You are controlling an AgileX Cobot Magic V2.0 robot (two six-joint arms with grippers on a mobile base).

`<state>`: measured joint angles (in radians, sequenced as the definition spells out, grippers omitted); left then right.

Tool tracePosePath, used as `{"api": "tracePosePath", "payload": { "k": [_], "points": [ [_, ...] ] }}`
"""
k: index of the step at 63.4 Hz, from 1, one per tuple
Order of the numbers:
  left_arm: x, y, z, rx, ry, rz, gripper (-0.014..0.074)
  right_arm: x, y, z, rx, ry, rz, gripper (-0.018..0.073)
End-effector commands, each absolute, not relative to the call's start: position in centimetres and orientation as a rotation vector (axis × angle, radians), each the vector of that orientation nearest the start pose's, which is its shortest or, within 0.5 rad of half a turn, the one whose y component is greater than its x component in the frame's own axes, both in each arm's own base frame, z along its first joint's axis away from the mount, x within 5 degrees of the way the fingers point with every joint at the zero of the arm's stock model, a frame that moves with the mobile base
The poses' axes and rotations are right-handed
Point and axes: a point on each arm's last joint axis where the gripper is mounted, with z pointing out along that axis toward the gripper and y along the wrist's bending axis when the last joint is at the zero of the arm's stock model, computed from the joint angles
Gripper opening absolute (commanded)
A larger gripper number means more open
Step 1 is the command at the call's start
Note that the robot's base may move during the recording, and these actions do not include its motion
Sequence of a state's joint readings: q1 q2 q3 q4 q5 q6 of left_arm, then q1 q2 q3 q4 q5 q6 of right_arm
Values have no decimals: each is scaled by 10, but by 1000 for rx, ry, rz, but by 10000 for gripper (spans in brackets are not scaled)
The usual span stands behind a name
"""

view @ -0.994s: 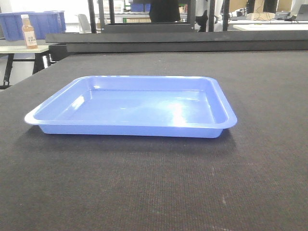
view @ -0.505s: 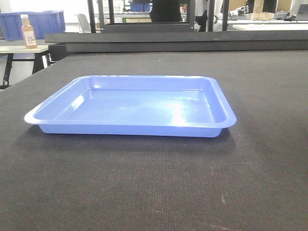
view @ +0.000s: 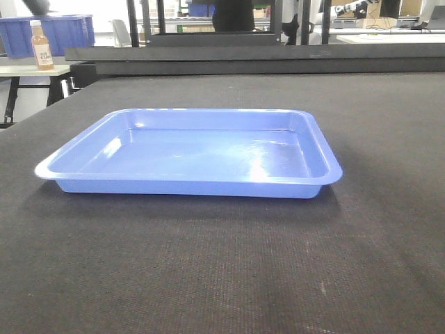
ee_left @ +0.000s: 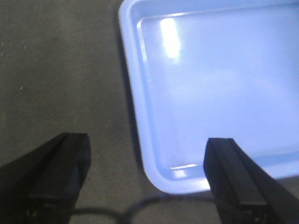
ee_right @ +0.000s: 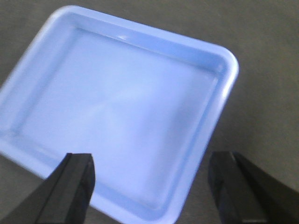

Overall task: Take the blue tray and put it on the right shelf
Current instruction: 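Lower both grippers onto opposite rims of the blue tray and close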

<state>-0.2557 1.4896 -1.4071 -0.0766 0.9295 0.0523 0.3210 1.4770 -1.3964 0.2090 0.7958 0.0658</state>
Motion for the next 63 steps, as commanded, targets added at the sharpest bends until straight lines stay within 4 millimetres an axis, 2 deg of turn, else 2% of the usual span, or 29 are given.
{"api": "tracePosePath", "payload": {
  "k": [1,7,19,31,50,63],
  "points": [
    [325,-88,371,284,2435,-147,416,323,106,375,-80,2336,398,591],
    [346,-93,357,258,2479,-141,415,340,102,356,0,2393,339,591],
    [378,-111,335,262,2528,-159,412,368,108,323,-2,2509,270,591],
    [401,-122,313,254,2574,-158,412,391,115,310,10,2556,262,591],
    [417,-126,275,247,2656,-139,412,408,138,279,-44,2631,244,591],
    [423,-128,260,249,2685,-135,412,414,140,259,-46,2679,225,591]
  ]
}}
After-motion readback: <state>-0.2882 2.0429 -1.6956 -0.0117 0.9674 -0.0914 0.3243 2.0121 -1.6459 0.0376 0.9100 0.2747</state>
